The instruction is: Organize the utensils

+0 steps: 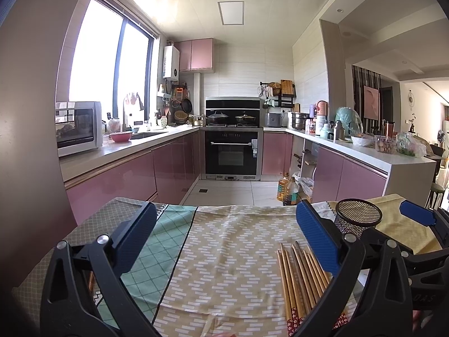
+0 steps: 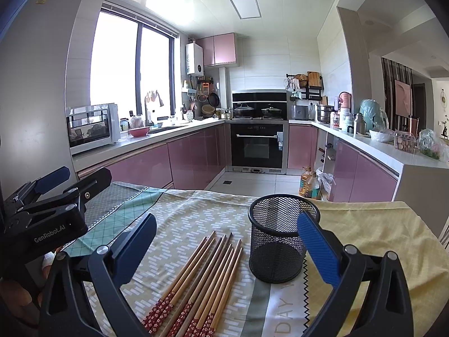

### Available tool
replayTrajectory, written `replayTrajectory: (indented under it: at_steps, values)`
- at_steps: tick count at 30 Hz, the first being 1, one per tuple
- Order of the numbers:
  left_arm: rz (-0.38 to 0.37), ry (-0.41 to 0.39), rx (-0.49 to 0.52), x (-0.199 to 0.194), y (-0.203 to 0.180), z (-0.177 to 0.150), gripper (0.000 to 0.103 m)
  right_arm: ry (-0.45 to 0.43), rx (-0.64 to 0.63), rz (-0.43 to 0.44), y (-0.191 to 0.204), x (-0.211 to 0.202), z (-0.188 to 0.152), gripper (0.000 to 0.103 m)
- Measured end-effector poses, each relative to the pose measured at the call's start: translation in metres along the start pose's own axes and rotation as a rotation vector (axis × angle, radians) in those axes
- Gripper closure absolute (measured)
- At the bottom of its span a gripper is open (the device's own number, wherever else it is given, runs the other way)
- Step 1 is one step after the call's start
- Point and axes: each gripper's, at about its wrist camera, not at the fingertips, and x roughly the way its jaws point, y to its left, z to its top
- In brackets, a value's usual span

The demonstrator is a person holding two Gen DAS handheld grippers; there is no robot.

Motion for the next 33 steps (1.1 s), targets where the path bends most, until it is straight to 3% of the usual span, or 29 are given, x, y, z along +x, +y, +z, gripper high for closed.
replayTrajectory:
  at_steps: [23, 33]
  values:
    - [-0.016, 0.022, -0.003, 0.003, 0.001, -0.001, 0.005, 0.017, 0.005, 0.027, 0.001, 0.004, -0.002, 0.006]
    - [-0.035, 0.061, 0.020, 0.009, -0.001, -0.004, 0.008, 0.076, -0.011, 0.042, -0.002, 0.004, -0.010, 0.006]
